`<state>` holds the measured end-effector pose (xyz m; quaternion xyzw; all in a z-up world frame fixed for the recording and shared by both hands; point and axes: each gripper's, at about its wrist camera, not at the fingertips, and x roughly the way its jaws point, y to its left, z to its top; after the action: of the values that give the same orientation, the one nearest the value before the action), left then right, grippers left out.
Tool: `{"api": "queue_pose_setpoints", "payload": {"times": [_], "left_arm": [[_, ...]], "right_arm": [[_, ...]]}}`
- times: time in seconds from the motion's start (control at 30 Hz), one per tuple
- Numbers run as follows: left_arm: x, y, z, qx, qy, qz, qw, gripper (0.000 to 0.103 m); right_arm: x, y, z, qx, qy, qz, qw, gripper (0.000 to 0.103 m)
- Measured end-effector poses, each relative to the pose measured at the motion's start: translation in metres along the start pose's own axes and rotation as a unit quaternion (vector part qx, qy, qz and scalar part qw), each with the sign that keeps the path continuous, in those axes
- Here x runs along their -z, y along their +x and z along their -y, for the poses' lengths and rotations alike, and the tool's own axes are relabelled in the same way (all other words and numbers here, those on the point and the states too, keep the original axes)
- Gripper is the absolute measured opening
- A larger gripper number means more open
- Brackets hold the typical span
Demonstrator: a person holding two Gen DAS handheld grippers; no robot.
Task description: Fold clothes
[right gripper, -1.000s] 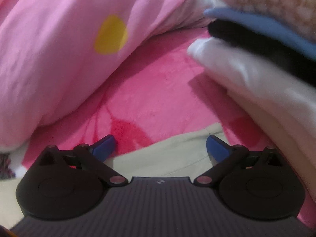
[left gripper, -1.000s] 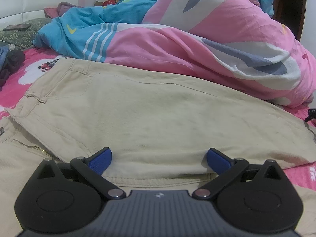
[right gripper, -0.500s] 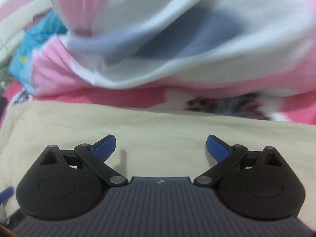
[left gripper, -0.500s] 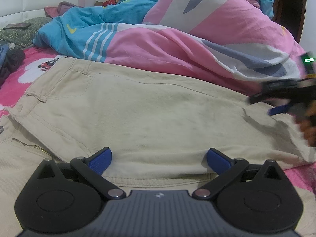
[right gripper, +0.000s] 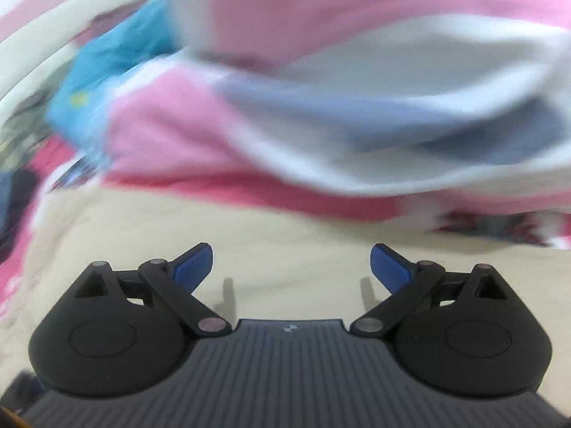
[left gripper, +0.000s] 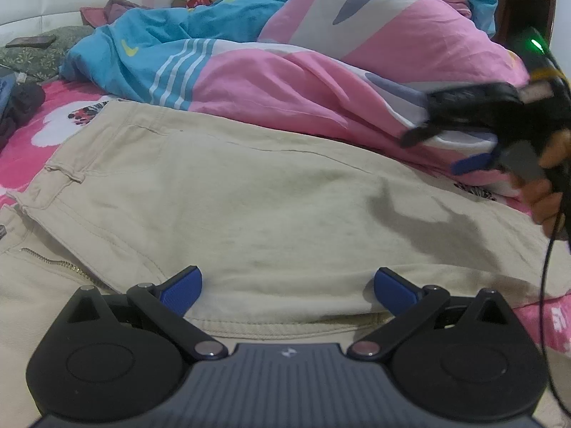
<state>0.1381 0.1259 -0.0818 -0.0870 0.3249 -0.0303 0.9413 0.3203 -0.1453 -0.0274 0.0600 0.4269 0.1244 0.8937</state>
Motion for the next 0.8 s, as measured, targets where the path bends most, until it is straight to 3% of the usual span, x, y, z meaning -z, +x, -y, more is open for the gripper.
{"api": "queue_pose_setpoints", "payload": {"times": [0.1,0.23,0.3,0.4,0.5,0.57,0.7,0.8], "left_arm": [[0.001,-0.001,0.000,0.003,0.000,0.001,1.0000,0.103],[0.001,-0.003,-0.004,0.012,-0.001,0.001,0.9999,0.103],[0.001,-0.005,-0.005,0.015,-0.001,0.000,0.9999,0.103],[-0.001,-0.007,-0.006,0.018,-0.004,-0.001,0.9998,0.103],[-0.001,-0.008,-0.007,0.020,-0.010,-0.001,0.9997,0.103],[-0.001,-0.007,-0.005,0.017,-0.007,-0.002,0.9998,0.103],[-0.001,-0.009,-0.005,0.019,-0.004,-0.001,0.9998,0.103],[0.000,-0.011,-0.009,0.030,-0.004,-0.001,0.9995,0.103]], "right_arm": [[-0.007,0.039,-0.035,-0.013,-0.015,-0.026,0.999,0.095],[-0.016,0.094,-0.040,0.042,-0.023,-0.033,0.998,0.102],[-0.024,0.094,-0.043,0.055,-0.025,-0.032,0.998,0.102],[-0.036,0.086,-0.038,0.048,0.001,-0.048,0.998,0.096],[-0.038,0.061,-0.046,-0.006,0.015,-0.055,0.998,0.095],[-0.036,0.053,-0.067,-0.037,-0.017,-0.057,0.998,0.095],[-0.037,0.088,-0.108,-0.045,-0.070,-0.091,0.992,0.095],[-0.044,0.122,-0.127,-0.014,-0.105,-0.071,0.992,0.098]]}}
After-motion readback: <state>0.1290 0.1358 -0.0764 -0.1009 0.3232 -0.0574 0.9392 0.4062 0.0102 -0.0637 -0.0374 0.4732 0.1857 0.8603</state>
